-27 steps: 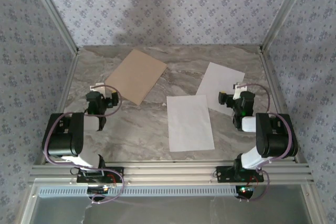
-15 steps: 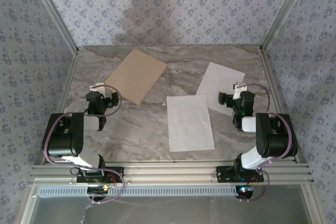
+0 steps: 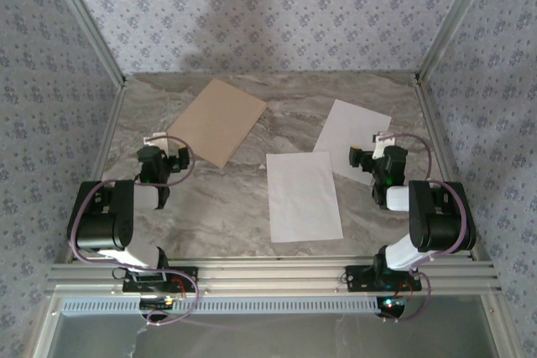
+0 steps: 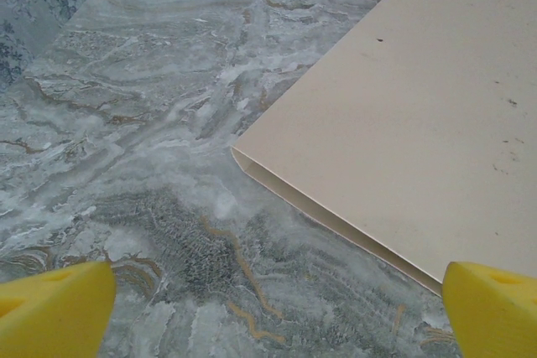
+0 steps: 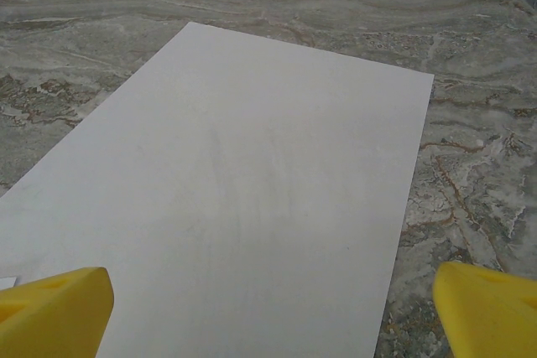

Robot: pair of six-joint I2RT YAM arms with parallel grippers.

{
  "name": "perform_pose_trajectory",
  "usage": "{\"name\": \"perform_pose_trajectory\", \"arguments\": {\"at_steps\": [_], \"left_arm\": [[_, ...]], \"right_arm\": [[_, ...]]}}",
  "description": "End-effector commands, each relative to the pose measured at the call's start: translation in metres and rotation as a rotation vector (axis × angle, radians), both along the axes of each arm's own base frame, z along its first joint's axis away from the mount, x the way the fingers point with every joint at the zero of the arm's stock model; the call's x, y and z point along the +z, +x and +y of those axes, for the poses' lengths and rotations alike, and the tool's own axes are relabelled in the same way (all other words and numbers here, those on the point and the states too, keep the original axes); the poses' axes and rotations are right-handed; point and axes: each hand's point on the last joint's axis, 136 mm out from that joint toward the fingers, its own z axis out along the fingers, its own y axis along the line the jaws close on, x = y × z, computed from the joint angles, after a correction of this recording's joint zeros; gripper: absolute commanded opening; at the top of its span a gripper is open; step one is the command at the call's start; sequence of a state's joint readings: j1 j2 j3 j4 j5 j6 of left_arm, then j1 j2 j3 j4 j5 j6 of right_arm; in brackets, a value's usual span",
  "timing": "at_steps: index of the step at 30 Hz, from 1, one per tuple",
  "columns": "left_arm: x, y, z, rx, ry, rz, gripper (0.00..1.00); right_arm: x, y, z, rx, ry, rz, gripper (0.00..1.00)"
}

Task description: Put the files into the folder

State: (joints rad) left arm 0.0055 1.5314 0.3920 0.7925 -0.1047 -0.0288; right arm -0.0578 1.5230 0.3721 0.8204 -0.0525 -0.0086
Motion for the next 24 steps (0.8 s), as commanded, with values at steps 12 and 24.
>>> {"name": "perform_pose_trajectory", "arguments": {"at_steps": [12,24], "left_arm": [[0.086,-0.003,0.009,0.158,-0.177,0.030,1.00],[0.068,0.076,-0.032,0.020,-0.372,0.279,1.00]], "right_arm": [[0.082,-0.010,-0.003,-0.084,0.223,0.024,1.00],[0.105,-0.013,0.101,0.147,0.848,0.291,1.00]]}}
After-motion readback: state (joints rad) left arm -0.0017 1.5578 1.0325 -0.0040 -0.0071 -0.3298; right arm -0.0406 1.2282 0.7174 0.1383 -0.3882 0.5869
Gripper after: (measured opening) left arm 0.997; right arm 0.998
